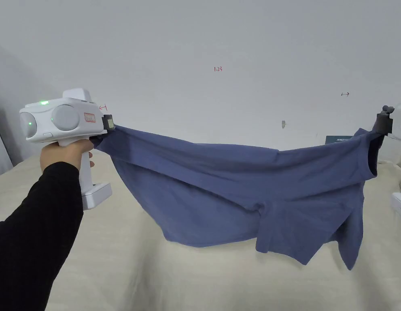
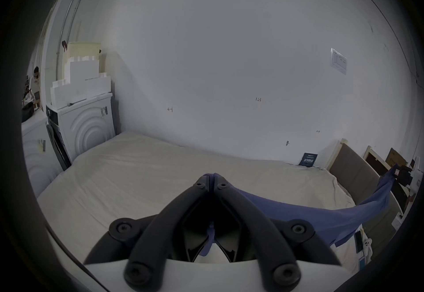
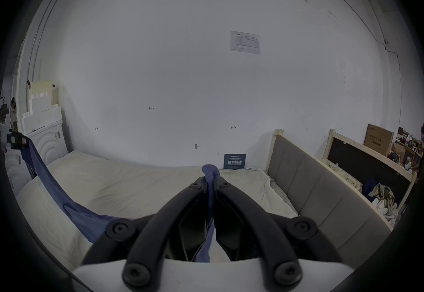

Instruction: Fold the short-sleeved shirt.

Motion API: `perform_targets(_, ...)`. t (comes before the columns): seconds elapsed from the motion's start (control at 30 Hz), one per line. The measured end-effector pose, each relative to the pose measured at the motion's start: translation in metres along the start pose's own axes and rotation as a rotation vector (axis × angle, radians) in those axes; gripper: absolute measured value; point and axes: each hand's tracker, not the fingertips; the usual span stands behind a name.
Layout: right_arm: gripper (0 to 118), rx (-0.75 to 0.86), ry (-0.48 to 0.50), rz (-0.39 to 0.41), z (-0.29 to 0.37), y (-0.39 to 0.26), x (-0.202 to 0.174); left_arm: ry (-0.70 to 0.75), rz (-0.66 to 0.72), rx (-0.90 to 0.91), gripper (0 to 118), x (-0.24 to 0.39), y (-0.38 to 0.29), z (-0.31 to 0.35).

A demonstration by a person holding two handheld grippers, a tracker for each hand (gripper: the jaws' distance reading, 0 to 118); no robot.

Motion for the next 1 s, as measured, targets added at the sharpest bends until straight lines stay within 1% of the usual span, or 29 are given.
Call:
perform_targets(0.2,3,-0.011,-0.004,0.006,-0.023,-0.028,-0.01,0.025,-0.065,-0.028,0,-0.003,-0.026,-0.031)
perform_targets(0.33,3,-0.061,-0.003,0.012,-0.032,-0.067,-0.017,0.025,-0.055,-0.077,0,-0.011,-0.065,-0.045)
perform_targets(0.5,3,-0.119,-0.001,-0.017,-0.026,-0.129,-0.019,0.02,-0.045,-0.129,0,-0.022,-0.127,-0.044)
perform_targets(0.63,3,-0.162,-0.001,-0.04,0.001,-0.178,-0.018,0.009,-0.027,-0.186,0,-0.035,-0.18,-0.024)
perform_targets(0.77,2,-0.211,0.004,-0.086,0.044,-0.228,-0.013,0.01,-0.055,-0.259,0,-0.05,-0.238,0.01)
perform_targets(0.87,2,-0.247,0.009,-0.106,0.08,-0.263,-0.011,0.004,-0.04,-0.319,0,-0.068,-0.283,0.034)
perform_targets(1.0,3,-0.298,0.008,-0.131,0.127,-0.303,-0.01,0.013,-0.063,-0.388,0,-0.08,-0.336,0.076)
